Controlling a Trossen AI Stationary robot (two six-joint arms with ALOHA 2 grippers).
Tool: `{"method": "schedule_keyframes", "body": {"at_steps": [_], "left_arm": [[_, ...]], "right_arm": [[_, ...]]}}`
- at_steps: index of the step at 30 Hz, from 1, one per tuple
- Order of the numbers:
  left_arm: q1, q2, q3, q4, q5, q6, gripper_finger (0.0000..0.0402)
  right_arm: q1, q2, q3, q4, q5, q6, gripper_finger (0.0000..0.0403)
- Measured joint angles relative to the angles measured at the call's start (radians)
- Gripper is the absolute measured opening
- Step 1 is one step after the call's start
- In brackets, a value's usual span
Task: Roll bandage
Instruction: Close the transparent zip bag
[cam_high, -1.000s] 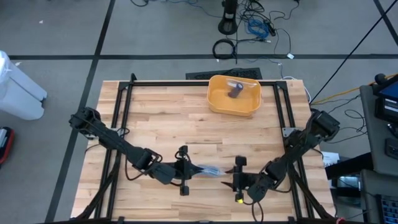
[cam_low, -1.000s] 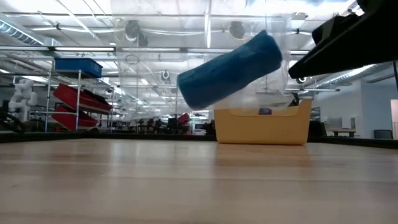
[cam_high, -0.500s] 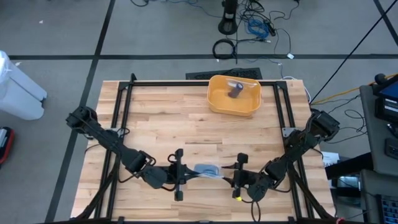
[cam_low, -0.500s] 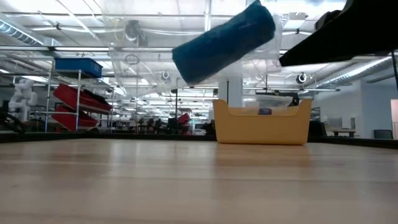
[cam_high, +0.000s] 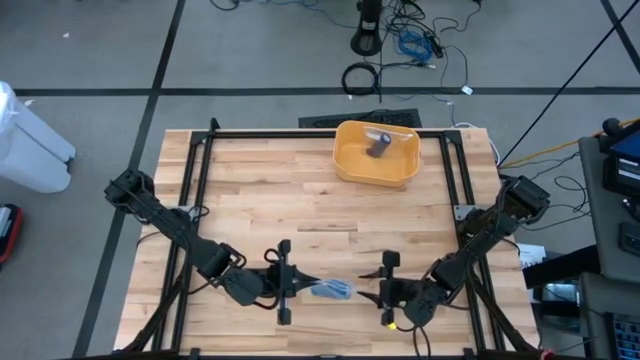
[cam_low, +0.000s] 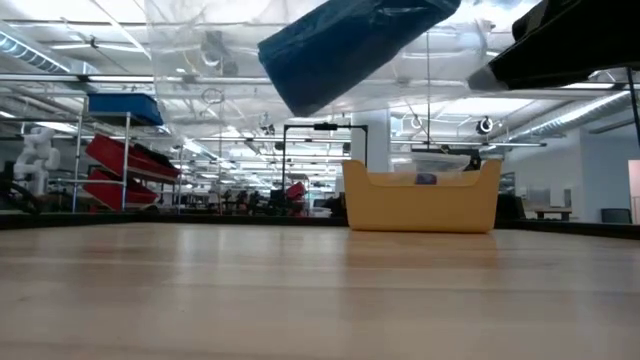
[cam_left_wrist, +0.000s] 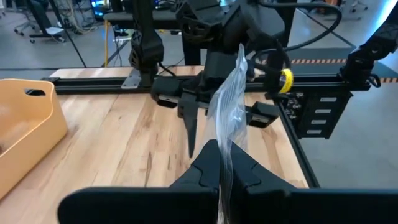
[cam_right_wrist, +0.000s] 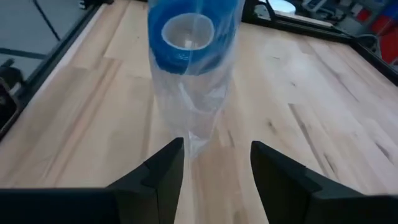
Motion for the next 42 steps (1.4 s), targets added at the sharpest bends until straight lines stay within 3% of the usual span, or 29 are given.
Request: {"method": "schedule_keyframes", "body": {"at_steps": [9,15,18,21,24,31,35,42], "left_arm": [[0.000,0.000,0.000,0.000,-0.003,0.000,0.0000],[0.000,-0.003,0.000,0.002,-0.007,-0.001,0.0000],[0.000,-0.003,0.000,0.002,-0.008,-0.002,0.0000],[0.000,-0.003,0.000,0.001,-0.008,-0.002,0.0000],[0.000,-0.003,0.000,0.002,-0.008,-0.003,0.0000],[-0.018,-0.005,0.000,0.041,-0.027,0.016,0.0000],[-0.027,-0.008,0.000,0.051,-0.027,0.023,0.0000],[0.001,-0.008,0.001,-0.105,-0.026,-0.125,0.0000]], "right_arm": [[-0.034,0.000,0.000,0.026,-0.142,0.009,0.0171],[-0.050,0.000,0.000,0.055,-0.149,0.002,0.0166],[-0.052,0.000,0.000,0.059,-0.157,0.018,0.0124],[-0.052,0.000,0.000,0.058,-0.157,0.005,0.0033],[-0.052,0.000,0.000,0.058,-0.155,0.004,0.0006],[-0.079,0.000,0.000,-0.059,-0.253,0.118,0.0000],[-0.079,0.001,0.000,-0.069,-0.254,0.113,0.0000],[-0.026,-0.063,0.000,-0.044,-0.242,0.046,0.0009]]}}
